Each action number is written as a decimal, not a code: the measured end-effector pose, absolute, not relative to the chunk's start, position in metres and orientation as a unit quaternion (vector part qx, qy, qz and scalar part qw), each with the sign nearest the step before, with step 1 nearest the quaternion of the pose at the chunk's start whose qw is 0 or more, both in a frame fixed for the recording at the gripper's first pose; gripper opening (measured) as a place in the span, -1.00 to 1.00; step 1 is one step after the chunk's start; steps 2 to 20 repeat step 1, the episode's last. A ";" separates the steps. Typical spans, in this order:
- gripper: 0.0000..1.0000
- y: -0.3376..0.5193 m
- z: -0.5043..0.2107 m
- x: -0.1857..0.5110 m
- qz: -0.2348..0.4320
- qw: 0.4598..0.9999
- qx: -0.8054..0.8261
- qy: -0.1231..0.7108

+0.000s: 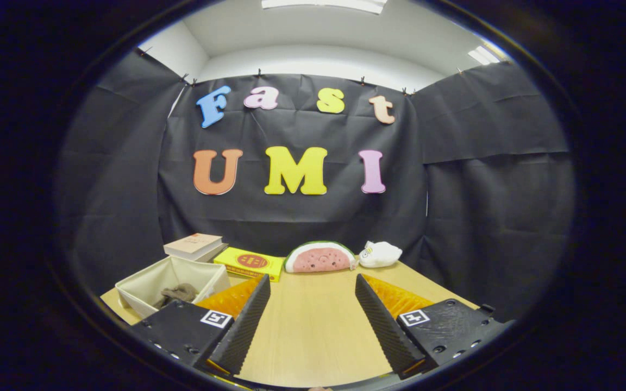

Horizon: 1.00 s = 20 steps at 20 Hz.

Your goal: Open the storage box then place both shoes into the box .Put the left shoe in first, then the right shoe, with the right side of both shoes facing outward in a uniform manner.

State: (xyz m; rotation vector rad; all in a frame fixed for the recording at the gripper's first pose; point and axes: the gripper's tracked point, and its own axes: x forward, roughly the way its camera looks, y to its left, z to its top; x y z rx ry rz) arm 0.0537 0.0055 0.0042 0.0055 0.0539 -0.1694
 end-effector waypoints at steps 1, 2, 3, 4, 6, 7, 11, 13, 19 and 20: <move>0.92 0.004 0.002 0.053 -0.085 0.996 0.001 0.029; 0.92 0.004 0.002 0.053 -0.085 0.996 0.001 0.029; 0.92 0.004 0.002 0.053 -0.085 0.996 0.001 0.029; 0.92 0.004 0.002 0.053 -0.085 0.996 0.001 0.029; 0.92 0.004 0.002 0.053 -0.085 0.996 0.001 0.029; 0.92 0.004 0.002 0.053 -0.085 0.996 0.001 0.029; 0.92 0.004 0.002 0.053 -0.085 0.996 0.001 0.029; 0.92 0.004 0.002 0.053 -0.085 0.996 0.001 0.029; 0.92 0.004 0.002 0.053 -0.085 0.996 0.001 0.029; 0.92 0.004 0.002 0.053 -0.085 0.996 0.001 0.029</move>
